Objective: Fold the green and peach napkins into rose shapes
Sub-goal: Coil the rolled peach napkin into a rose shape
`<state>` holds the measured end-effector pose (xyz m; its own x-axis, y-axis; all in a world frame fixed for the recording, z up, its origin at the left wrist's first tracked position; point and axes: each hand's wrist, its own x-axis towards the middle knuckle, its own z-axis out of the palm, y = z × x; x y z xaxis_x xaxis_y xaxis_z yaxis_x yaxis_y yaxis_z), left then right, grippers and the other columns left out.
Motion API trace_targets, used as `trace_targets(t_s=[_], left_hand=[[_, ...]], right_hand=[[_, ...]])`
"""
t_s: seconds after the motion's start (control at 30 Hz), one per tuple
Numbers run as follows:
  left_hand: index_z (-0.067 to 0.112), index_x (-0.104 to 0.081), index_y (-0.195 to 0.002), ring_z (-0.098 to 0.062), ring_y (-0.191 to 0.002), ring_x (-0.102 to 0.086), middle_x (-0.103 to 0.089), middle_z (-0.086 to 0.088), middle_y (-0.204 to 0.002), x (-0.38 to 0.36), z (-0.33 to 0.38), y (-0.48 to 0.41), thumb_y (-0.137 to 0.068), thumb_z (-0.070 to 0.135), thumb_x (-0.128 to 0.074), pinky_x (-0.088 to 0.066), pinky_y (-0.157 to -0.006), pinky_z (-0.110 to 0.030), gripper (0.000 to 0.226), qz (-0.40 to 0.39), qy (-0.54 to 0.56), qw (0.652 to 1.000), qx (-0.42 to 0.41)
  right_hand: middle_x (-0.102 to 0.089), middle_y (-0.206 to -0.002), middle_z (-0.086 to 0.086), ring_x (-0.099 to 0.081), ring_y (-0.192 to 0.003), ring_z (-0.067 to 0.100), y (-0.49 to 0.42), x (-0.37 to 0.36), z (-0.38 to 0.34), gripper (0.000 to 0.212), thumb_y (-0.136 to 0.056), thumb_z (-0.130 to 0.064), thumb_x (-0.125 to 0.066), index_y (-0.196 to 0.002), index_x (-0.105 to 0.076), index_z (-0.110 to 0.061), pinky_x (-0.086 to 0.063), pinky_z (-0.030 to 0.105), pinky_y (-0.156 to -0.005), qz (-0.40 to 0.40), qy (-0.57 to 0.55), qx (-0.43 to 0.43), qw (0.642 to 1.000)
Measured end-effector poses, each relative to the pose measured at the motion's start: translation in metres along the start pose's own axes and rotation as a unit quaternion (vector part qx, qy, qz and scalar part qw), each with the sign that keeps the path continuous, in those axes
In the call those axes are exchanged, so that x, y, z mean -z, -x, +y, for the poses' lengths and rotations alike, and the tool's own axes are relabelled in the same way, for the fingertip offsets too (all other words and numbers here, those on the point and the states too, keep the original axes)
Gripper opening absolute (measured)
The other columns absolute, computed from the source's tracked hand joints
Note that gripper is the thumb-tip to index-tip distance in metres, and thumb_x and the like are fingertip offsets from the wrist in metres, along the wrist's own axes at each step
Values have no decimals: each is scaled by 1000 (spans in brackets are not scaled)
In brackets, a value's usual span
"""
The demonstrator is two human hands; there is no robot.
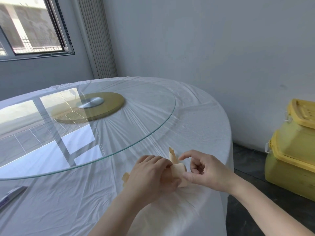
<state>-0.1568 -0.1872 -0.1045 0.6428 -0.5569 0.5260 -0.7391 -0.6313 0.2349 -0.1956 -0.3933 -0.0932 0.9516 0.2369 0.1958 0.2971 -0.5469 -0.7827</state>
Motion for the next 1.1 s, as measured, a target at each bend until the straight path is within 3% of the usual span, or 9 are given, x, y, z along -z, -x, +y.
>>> trace_targets(t_s=[0.2,0.4,0.5,0.63,0.87,1.1], left_hand=[[28,-64,-98,-9,-84,-59,-65,16,-90,0,-6,0,-80,68,-46,-34,-84,-21,48,22,-57,998,-26],[26,-64,-90,-13,-79,-52,-59,11,-88,-5,-1,-3,-78,54,-61,-38,-79,-25,31,98,-66,989,-89],[27,-64,-96,-12,-83,-51,-58,10,-91,-8,-2,-4,-77,54,-59,-36,-80,-24,33,90,-77,991,-66],[28,-59,-108,-13,-90,-50,-59,9,-99,-10,-6,-4,-73,55,-56,-33,-83,-25,44,74,-84,993,-29],[18,-46,-133,-19,-101,-55,-58,1,-119,-21,-14,-5,-65,40,-67,-37,-92,-32,74,23,-143,989,14],[31,-48,-124,-20,-104,-53,-56,2,-123,-19,-9,-7,-77,46,-49,-46,-90,-42,48,36,-123,992,19]], right_hand=[[-40,-51,-7,-37,-50,5,-12,-3,5,4,-84,-36,-66,-87,-64,-34,-34,16,-53,39,10,3,999],[-41,-49,-7,-35,-49,7,-33,-2,10,15,-89,-34,-58,-82,-69,-27,-31,22,-52,42,26,-25,998],[-55,-61,7,-46,-56,20,-39,-2,14,20,-92,-37,-53,-85,-69,-27,-41,35,-58,53,51,-28,997],[-46,-55,-5,-43,-52,5,-33,-5,12,11,-89,-29,-59,-96,-61,-37,-38,17,-56,100,37,16,994],[-45,-55,-7,-43,-53,3,-32,-8,24,33,-83,-23,-67,-102,-60,-48,-42,20,-59,80,29,13,996],[-45,-46,-9,-42,-48,6,-65,-1,30,19,-86,-39,-62,-104,-64,-44,-36,20,-52,32,-10,-17,999]])
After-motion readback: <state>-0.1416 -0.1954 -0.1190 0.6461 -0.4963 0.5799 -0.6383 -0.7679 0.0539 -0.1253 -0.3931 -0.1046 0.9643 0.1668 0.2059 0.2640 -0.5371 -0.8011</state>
